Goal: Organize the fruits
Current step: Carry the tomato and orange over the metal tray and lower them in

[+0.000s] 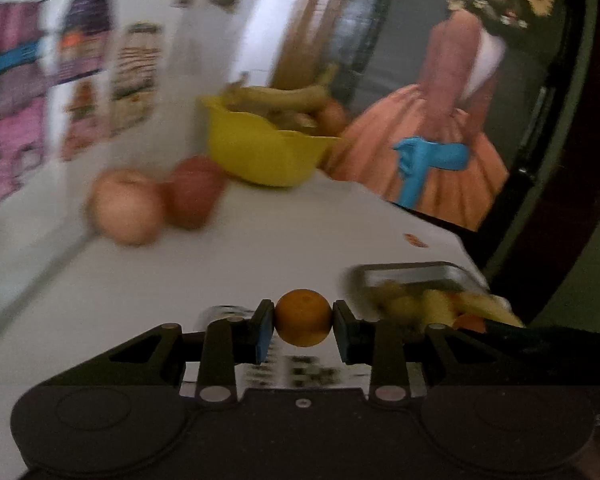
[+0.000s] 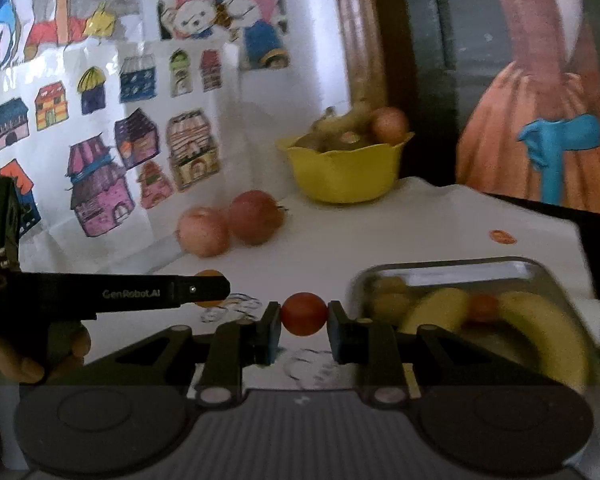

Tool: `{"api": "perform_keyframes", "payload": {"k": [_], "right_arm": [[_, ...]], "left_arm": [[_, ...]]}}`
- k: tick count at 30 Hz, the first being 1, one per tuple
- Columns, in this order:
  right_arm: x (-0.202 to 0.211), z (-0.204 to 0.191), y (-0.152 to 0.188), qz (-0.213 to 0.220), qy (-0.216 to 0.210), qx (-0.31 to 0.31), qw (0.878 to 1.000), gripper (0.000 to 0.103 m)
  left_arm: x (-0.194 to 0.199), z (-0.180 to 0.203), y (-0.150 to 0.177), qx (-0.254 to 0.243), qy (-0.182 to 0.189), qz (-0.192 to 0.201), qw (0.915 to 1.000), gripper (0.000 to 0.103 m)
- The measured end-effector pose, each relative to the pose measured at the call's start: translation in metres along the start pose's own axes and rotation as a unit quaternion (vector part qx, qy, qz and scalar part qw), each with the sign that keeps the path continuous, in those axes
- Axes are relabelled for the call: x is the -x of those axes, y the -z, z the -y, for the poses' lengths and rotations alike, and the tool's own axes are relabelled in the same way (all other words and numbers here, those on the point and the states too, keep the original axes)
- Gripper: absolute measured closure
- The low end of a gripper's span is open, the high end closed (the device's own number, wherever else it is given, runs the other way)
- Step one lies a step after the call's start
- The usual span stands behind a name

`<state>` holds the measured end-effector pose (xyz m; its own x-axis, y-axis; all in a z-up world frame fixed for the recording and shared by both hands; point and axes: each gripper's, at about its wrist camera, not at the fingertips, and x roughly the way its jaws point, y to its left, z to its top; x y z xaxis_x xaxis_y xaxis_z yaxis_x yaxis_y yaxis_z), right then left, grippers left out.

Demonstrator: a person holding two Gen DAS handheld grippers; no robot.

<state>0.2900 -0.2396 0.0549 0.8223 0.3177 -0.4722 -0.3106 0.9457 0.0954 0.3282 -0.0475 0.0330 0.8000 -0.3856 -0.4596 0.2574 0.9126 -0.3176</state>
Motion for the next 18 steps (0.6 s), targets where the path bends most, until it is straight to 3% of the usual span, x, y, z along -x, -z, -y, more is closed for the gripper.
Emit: {"api": "perform_keyframes", "payload": {"k": [9,18], "right_arm": [[0.057,0.049,0.023,0.017,0.059,-0.007,0.998,0.075],[0.086,0.079,0.058,0.012,0.086,-0.011,0.996,0.075]], "left_arm": [[-0.017,0.082,0.016,-0.026,0.075,-0.029,0.9964,0.069],[-0.030,0.128,0.041,-0.059,0.093,-0.056,0.9924,0.069]]}}
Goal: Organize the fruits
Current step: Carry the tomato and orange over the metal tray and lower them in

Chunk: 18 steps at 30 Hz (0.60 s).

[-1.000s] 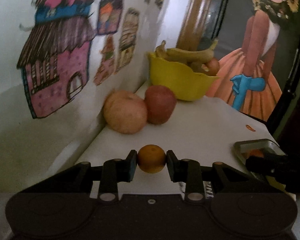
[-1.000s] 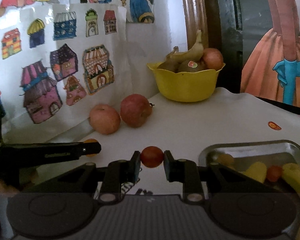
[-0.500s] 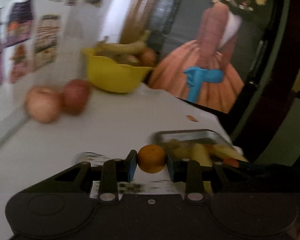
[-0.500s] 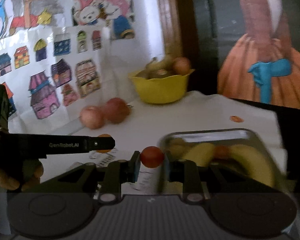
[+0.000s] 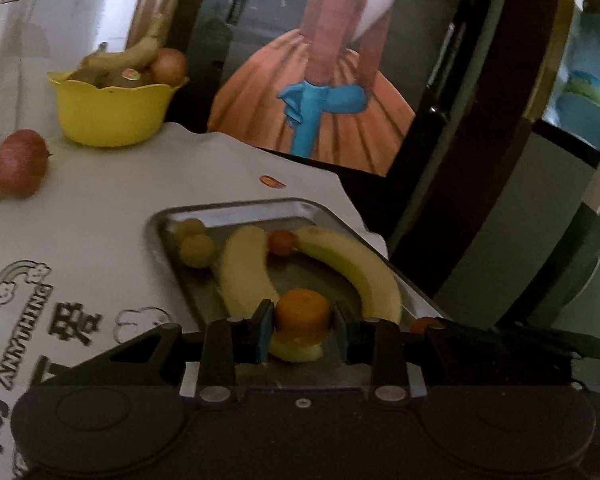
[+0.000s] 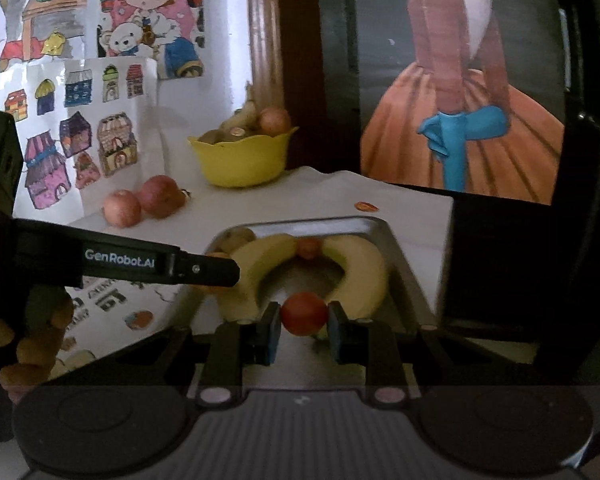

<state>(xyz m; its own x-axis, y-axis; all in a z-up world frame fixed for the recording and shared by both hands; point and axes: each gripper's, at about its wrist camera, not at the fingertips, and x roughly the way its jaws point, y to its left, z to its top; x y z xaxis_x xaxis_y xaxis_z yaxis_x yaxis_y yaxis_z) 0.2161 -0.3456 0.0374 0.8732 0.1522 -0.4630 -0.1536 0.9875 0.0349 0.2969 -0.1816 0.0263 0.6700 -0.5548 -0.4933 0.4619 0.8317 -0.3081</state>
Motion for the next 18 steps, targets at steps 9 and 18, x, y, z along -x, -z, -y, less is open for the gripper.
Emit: {"api": "perform_keyframes", "payload": {"k": [9,18], "right_arm": [[0.004,0.020,0.021,-0.002,0.003,-0.018,1.000,0.075],[0.002,0.023,0.027,-0.005,-0.001,-0.026,1.000,0.075]], "left_arm": [[-0.002,0.018,0.016,-0.027,0.002,-0.017,0.9995,0.069],[-0.004,0.023,0.019,-0.045,-0.008,-0.017,0.9988,0.069]]}}
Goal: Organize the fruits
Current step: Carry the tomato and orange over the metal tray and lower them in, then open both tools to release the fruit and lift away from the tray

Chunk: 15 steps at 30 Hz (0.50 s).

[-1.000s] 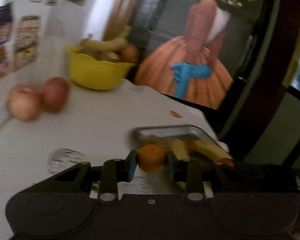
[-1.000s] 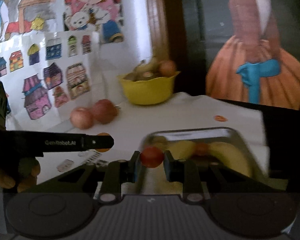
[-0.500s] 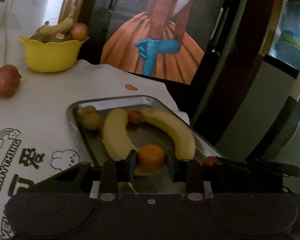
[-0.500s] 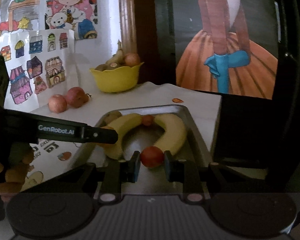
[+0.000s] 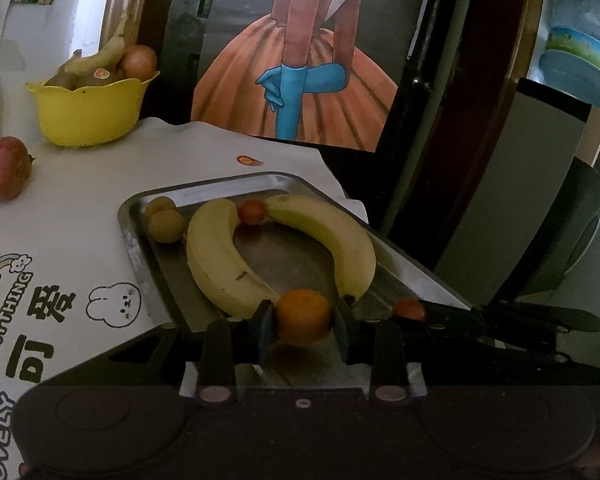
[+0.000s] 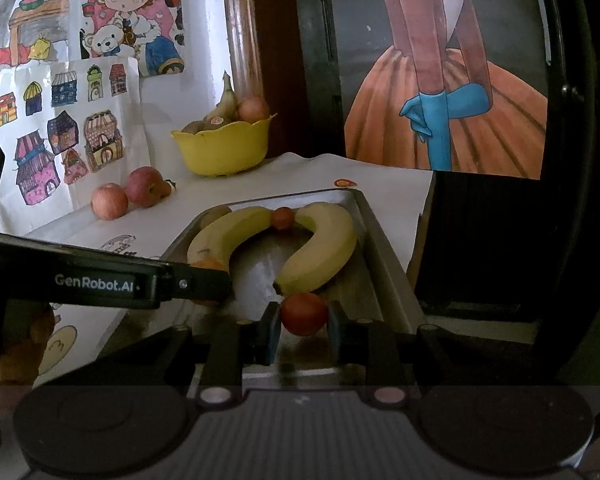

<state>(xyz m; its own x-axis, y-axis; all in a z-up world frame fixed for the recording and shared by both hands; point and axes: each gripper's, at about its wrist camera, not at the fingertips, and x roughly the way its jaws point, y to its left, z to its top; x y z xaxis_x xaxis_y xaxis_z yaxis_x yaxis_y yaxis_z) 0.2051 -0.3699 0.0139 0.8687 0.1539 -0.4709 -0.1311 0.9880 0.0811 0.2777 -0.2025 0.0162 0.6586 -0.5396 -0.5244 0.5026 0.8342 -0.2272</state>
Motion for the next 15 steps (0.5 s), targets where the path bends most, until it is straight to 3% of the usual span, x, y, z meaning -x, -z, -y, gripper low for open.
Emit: {"api": "perform_keyframes", "payload": {"k": [8,15], "right_arm": [[-0.001,0.000,0.001,0.000,0.001,0.000,1.000,0.074],[0.007,-0.005,0.004,0.018,0.012,0.015,1.000,0.053]], "left_arm": [[0.000,0.002,0.000,0.000,0.001,0.001,1.0000,0.067],[0.010,-0.001,-0.002,0.008,0.005,0.014,0.9999,0.039]]}}
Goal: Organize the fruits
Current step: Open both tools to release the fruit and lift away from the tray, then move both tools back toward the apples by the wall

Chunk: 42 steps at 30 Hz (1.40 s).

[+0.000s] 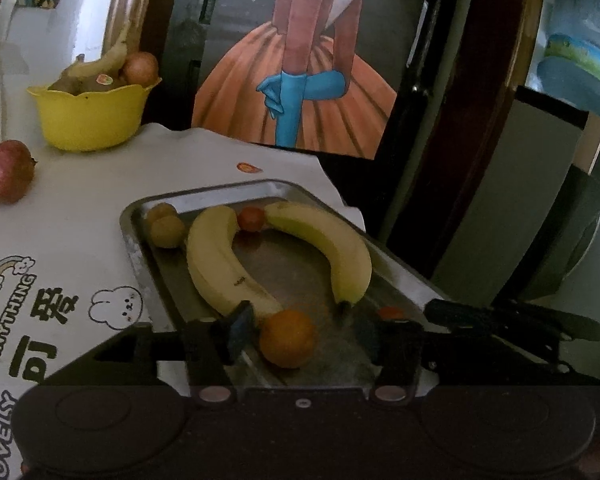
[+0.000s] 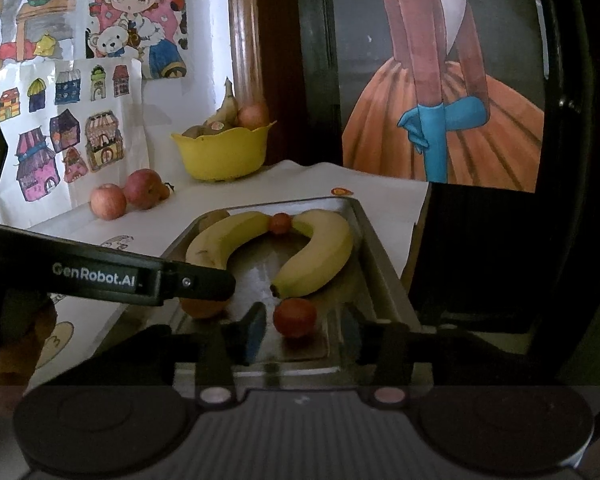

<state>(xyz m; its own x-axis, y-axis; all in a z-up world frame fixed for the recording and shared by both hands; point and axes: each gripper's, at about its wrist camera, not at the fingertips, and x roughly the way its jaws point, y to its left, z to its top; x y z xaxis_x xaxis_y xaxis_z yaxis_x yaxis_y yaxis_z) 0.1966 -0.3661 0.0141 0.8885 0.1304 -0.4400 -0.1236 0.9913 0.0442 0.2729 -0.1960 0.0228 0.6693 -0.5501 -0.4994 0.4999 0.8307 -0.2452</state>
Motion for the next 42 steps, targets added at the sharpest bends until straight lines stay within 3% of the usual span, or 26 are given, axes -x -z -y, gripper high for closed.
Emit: {"api": "perform_keyframes", "payload": {"k": [3,7,13,27,37,42], "right_arm": [[0.008,-0.002,0.000,0.013,0.006,0.005,1.000,0.043],[0.022,-0.004,-0.001,0.031,0.015,0.000,0.999,0.021],[0.051,-0.017,-0.005,0.058,0.027,0.000,0.998,0.000],[0.109,-0.074,-0.002,0.064,0.025,0.008,0.998,0.000],[0.111,-0.142,0.013,0.022,-0.014,0.009,1.000,0.000],[0.097,-0.171,0.025,-0.002,-0.028,0.002,1.000,0.000]], "left_arm": [[0.012,-0.004,-0.002,0.009,-0.003,0.018,0.9998,0.023],[0.031,-0.009,-0.006,0.022,-0.011,0.048,0.9985,0.004],[0.064,-0.023,-0.005,0.035,-0.038,0.078,0.9957,0.001],[0.159,-0.070,0.024,0.019,-0.101,0.126,0.9867,0.001],[0.211,-0.129,0.057,0.027,-0.197,0.116,0.9731,0.001],[0.230,-0.150,0.076,0.039,-0.228,0.105,0.9671,0.001]]}}
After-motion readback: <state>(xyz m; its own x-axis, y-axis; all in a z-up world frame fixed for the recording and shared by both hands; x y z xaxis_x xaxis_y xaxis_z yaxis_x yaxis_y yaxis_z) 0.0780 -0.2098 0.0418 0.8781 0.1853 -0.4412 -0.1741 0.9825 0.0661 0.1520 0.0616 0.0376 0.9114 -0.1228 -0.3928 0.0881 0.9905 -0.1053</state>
